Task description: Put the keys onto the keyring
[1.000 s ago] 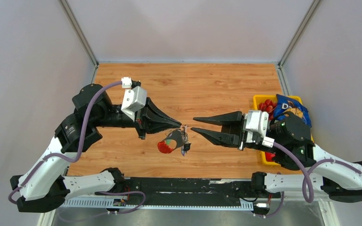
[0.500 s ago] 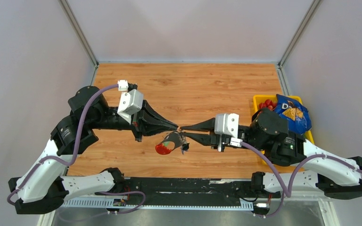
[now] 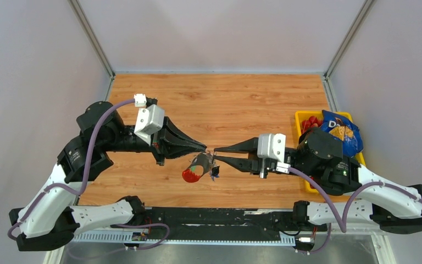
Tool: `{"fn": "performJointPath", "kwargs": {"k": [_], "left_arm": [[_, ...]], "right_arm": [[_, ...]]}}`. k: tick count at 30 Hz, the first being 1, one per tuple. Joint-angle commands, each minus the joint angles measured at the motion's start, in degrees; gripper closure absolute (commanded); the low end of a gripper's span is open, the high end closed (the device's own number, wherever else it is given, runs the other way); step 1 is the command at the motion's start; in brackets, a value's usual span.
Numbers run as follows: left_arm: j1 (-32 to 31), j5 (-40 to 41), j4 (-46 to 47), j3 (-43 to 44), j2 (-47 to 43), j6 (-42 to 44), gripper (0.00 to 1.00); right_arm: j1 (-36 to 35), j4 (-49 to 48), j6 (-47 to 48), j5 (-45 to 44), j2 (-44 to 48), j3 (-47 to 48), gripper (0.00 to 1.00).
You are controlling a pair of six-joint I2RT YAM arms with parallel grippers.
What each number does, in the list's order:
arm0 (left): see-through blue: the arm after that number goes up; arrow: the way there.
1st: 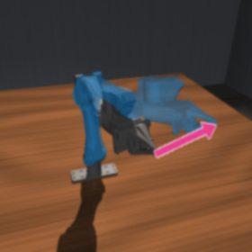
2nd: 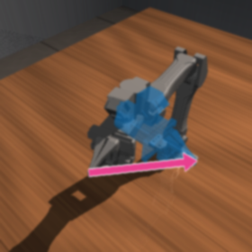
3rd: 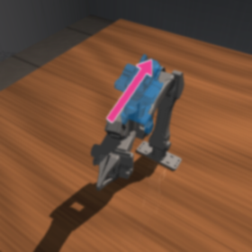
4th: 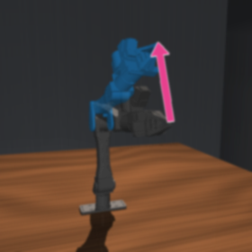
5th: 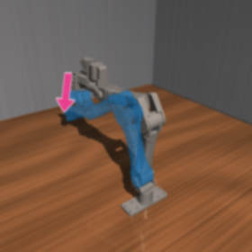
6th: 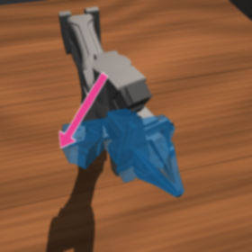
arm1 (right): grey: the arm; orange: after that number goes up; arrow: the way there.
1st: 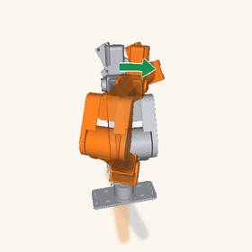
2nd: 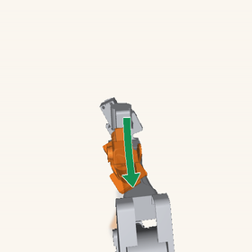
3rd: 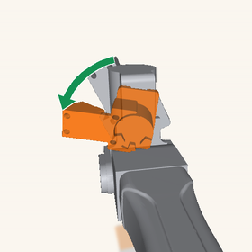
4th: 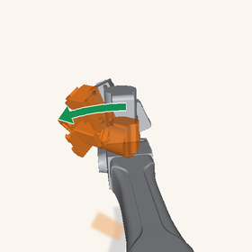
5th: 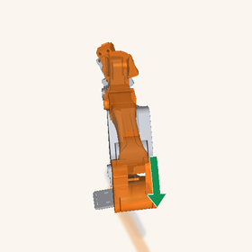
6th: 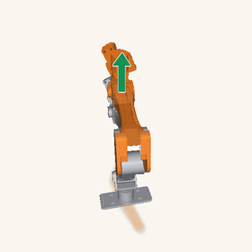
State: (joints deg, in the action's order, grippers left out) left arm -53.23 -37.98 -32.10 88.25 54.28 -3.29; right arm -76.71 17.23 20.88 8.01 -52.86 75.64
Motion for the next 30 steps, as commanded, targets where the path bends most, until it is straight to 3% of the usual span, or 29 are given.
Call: {"fn": "performJointPath", "kwargs": {"k": [1,10,19,30], "left_arm": [[-0.2,0.4,5.1,0.5,-1.3,-0.4,1.0],[-0.2,0.2,6.5,-0.2,-1.6,-1.0,1.0],[-0.2,0.7,6.8,-0.6,-2.1,-0.8,1.0],[-0.2,1.0,8.1,-1.5,-2.8,-1.3,1.0]], "right_arm": [[-0.2,-2.9,-1.1,-0.2,1.4,-1.0,0.75],[-0.2,-6.9,-1.6,-0.4,0.6,-1.4,0.75],[-0.3,-8.5,-1.8,0.4,-0.4,-2.0,0.86],[-0.2,-9.8,-2.1,-0.1,-2.2,-2.1,0.82]]}}
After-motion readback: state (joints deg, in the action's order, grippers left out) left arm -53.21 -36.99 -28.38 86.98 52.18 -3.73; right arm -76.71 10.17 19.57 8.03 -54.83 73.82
